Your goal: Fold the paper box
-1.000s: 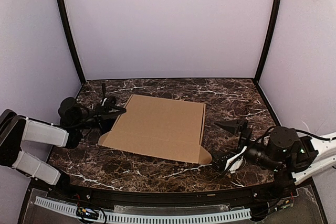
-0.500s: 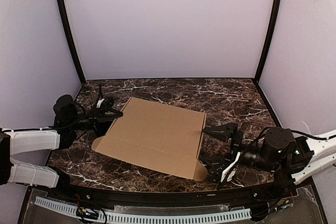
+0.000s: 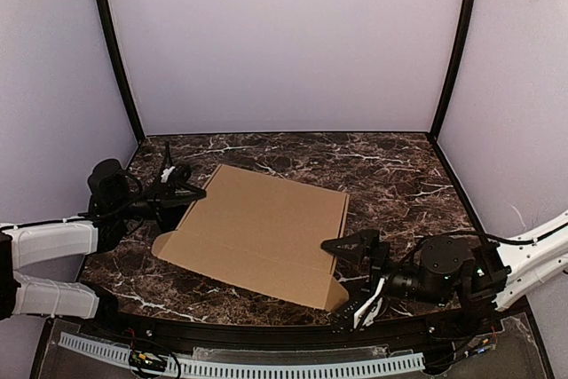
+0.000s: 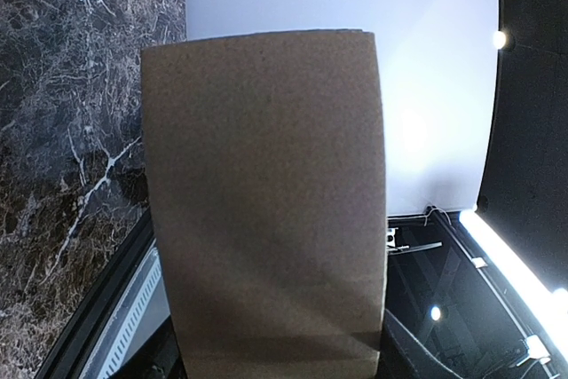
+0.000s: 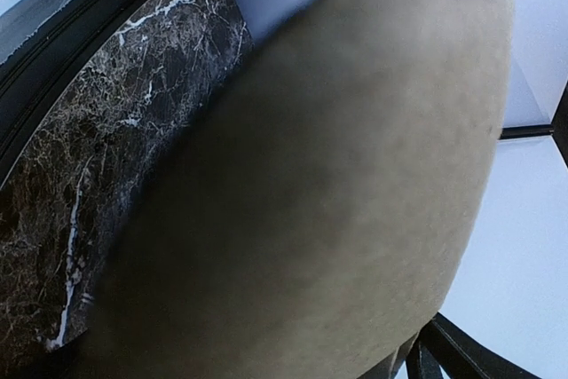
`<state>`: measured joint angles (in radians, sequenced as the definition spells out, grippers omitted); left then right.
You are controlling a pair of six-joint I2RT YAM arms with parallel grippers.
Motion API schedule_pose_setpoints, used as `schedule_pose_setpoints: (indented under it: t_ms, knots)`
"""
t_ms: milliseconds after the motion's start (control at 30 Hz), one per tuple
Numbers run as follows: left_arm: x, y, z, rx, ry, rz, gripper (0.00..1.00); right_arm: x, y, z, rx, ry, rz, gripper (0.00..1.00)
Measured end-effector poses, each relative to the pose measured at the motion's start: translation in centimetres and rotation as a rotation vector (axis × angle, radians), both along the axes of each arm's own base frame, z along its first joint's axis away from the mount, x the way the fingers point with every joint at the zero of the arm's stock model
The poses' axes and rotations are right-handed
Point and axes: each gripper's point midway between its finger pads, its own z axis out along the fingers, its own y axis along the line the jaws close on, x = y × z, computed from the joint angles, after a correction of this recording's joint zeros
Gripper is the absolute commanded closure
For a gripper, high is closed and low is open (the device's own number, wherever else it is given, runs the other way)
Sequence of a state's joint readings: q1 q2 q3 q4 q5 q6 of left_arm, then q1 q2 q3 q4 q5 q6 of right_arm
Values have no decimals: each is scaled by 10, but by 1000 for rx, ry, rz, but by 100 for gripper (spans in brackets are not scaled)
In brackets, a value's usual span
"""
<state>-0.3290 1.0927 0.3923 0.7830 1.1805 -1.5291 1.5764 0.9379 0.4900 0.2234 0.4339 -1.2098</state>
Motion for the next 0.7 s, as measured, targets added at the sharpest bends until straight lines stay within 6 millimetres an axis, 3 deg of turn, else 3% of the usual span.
schedule_pose_setpoints:
  t_ms: [133,300,533,700]
  knots:
    - [-3,0,2,-2,-5,-9,99,2,4,0,14,-21,-14,2]
    - [-4,0,3,-3,-7,-13,99,5,9,4,39,-50,-31,13]
    - [-4,0,3,-3,-6,-13,97,6,11,10,63,-68,-42,36]
    - [-3,1,-1,4,24,-9,86,4,10,9,58,-68,-46,53]
